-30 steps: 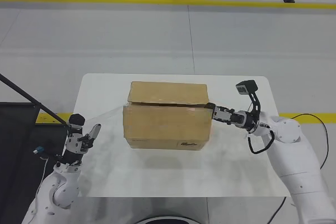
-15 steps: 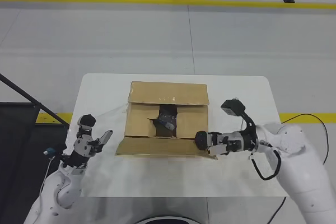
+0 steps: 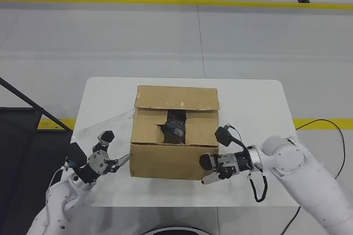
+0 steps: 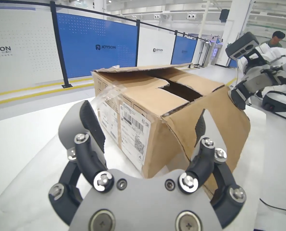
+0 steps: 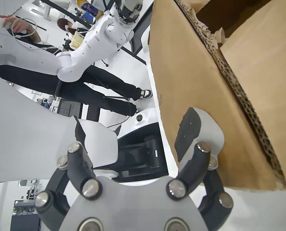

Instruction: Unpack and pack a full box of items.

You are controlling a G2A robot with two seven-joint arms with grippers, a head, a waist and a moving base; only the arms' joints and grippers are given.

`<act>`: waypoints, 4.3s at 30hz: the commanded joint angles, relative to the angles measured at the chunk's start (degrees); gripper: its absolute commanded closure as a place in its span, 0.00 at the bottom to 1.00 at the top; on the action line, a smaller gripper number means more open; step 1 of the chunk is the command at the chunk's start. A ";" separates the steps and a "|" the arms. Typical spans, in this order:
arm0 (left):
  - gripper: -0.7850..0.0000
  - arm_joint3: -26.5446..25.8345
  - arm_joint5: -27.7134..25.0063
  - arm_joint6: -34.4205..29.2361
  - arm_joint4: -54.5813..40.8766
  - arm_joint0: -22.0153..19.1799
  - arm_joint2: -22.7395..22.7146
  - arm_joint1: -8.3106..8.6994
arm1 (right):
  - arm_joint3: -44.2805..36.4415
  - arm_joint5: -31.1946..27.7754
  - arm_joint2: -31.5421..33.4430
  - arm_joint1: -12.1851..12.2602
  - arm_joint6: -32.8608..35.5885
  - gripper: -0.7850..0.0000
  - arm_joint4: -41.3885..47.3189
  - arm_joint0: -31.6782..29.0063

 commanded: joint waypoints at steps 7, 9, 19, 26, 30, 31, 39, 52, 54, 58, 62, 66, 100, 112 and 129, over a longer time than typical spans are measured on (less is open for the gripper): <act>0.00 0.93 -0.67 1.34 2.85 -0.07 0.06 0.48 | 2.07 -6.75 0.38 2.68 -6.77 0.00 14.30 1.72; 0.00 0.93 -0.74 1.78 3.32 -0.01 0.10 0.58 | 2.94 -6.85 0.75 3.01 -6.86 0.00 18.26 2.13; 0.00 1.35 -0.52 3.78 3.65 0.33 0.17 0.86 | 4.55 -6.70 1.93 3.57 -6.72 0.00 24.73 2.52; 0.00 1.35 -0.52 3.78 3.65 0.33 0.17 0.86 | 4.31 -4.17 1.93 3.31 -9.05 0.00 25.80 2.17; 0.00 1.35 -0.52 3.78 3.65 0.33 0.17 0.86 | 7.25 3.24 0.74 1.95 -10.23 0.00 32.38 3.85; 0.00 1.35 -0.52 3.78 3.65 0.33 0.17 0.86 | 8.37 5.15 0.16 1.55 -9.37 0.00 33.00 4.73; 0.00 1.35 -0.52 3.78 3.65 0.33 0.17 0.86 | 16.81 17.53 -4.93 -2.27 -6.32 0.00 34.14 11.90; 0.00 1.35 -0.52 3.78 3.65 0.33 0.17 0.86 | 26.64 21.03 -8.19 -7.27 -7.51 0.00 33.84 16.68; 0.00 1.35 -0.52 3.78 3.65 0.33 0.17 0.86 | 27.50 20.26 -8.11 -7.87 -8.28 0.00 33.77 17.05; 0.00 1.35 -0.52 3.78 3.65 0.33 0.17 0.86 | 28.27 17.59 -7.72 -9.04 -12.37 0.00 32.79 17.57; 0.00 1.35 -0.52 3.78 3.65 0.33 0.17 0.86 | 28.52 16.23 -7.45 -10.17 -16.09 0.00 31.25 18.47; 0.00 1.35 -0.52 3.78 3.65 0.33 0.17 0.86 | 30.24 14.60 -7.06 -11.43 -20.40 0.00 29.77 20.04; 0.00 0.08 0.77 1.05 2.22 0.36 0.85 0.93 | 66.30 9.29 -17.50 -30.50 -38.07 0.00 15.18 35.32; 0.00 -0.90 1.68 2.26 0.62 1.35 0.55 1.25 | 66.70 -0.48 -13.45 -31.56 -31.75 0.00 17.47 35.00; 0.00 0.40 -0.68 6.62 -14.25 3.35 -4.32 1.41 | 56.39 2.97 -8.92 -29.95 -10.68 0.00 22.84 33.19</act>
